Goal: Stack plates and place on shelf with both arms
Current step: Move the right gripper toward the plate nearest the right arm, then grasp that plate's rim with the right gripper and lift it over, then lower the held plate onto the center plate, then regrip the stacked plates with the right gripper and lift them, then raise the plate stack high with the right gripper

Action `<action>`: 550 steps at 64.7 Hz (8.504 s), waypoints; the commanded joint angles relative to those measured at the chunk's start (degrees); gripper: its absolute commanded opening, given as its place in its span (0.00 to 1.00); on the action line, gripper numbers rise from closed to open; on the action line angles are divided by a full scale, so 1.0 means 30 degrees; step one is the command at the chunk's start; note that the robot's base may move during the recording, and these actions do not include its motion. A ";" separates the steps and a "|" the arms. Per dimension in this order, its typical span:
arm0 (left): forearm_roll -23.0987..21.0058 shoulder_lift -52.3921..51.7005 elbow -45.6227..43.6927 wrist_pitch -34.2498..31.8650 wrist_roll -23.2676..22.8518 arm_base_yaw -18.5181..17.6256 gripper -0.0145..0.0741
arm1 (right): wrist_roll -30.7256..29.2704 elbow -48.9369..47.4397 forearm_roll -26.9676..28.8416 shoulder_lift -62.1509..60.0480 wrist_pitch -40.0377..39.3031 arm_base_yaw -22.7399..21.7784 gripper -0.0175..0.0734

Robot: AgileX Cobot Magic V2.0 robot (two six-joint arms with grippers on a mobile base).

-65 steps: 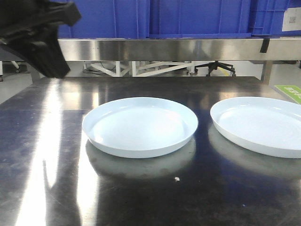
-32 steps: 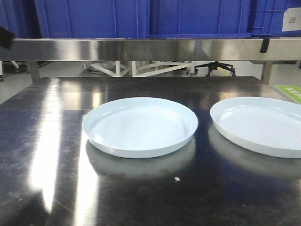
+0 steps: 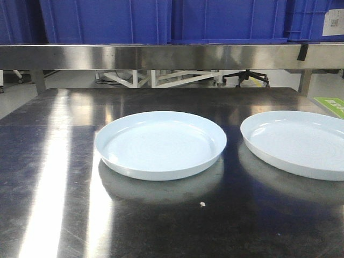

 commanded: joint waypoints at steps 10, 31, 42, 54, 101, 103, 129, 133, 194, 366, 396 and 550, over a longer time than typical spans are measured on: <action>0.0035 -0.0812 -0.0526 -0.1899 -0.0181 0.1107 0.26 | -0.0424 0.0027 -0.0592 -0.0354 -0.1601 -0.0115 0.24; 0.0035 -0.0812 -0.0452 -0.1757 -0.0181 0.1364 0.26 | -0.0429 -0.0130 -0.0504 -0.0354 -0.3037 -0.0098 0.24; 0.0035 -0.0812 -0.0450 -0.1757 -0.0181 0.1364 0.26 | -0.0177 -0.2414 -0.0050 0.0636 0.0603 -0.0098 0.24; 0.0035 -0.0812 -0.0450 -0.1757 -0.0181 0.1364 0.26 | -0.0177 -0.5510 -0.0050 0.4314 0.4111 -0.0098 0.24; 0.0035 -0.0812 -0.0450 -0.1757 -0.0181 0.1364 0.26 | -0.0169 -1.2809 0.3804 1.7299 0.8911 -0.0119 0.25; 0.0035 -0.0812 -0.0450 -0.1757 -0.0181 0.1364 0.26 | -0.0169 -1.3139 0.3804 1.7982 0.9017 -0.0133 0.25; 0.0035 -0.0812 -0.0450 -0.1757 -0.0181 0.1364 0.26 | -0.0463 -1.9852 0.3574 2.5464 1.2558 -0.2474 0.25; 0.0035 -0.0812 -0.0450 -0.1757 -0.0181 0.1364 0.26 | -0.0721 -2.0831 0.3294 2.6508 1.3238 -0.2811 0.25; 0.0035 -0.0812 -0.0450 -0.1757 -0.0181 0.1364 0.26 | -0.2051 -2.2505 0.2909 3.1768 1.2548 -0.2829 0.63; 0.0035 -0.0812 -0.0450 -0.1757 -0.0181 0.1364 0.26 | -0.2821 -2.4468 0.9868 3.3895 1.0356 0.5185 0.65; 0.0035 -0.0812 -0.0450 -0.1757 -0.0181 0.1364 0.26 | -0.2776 -2.4468 0.9956 3.4655 0.9864 0.5987 0.57; 0.0035 -0.0812 -0.0450 -0.1757 -0.0181 0.1364 0.26 | -0.2617 -0.6648 0.2915 0.7362 -0.4940 0.3342 0.25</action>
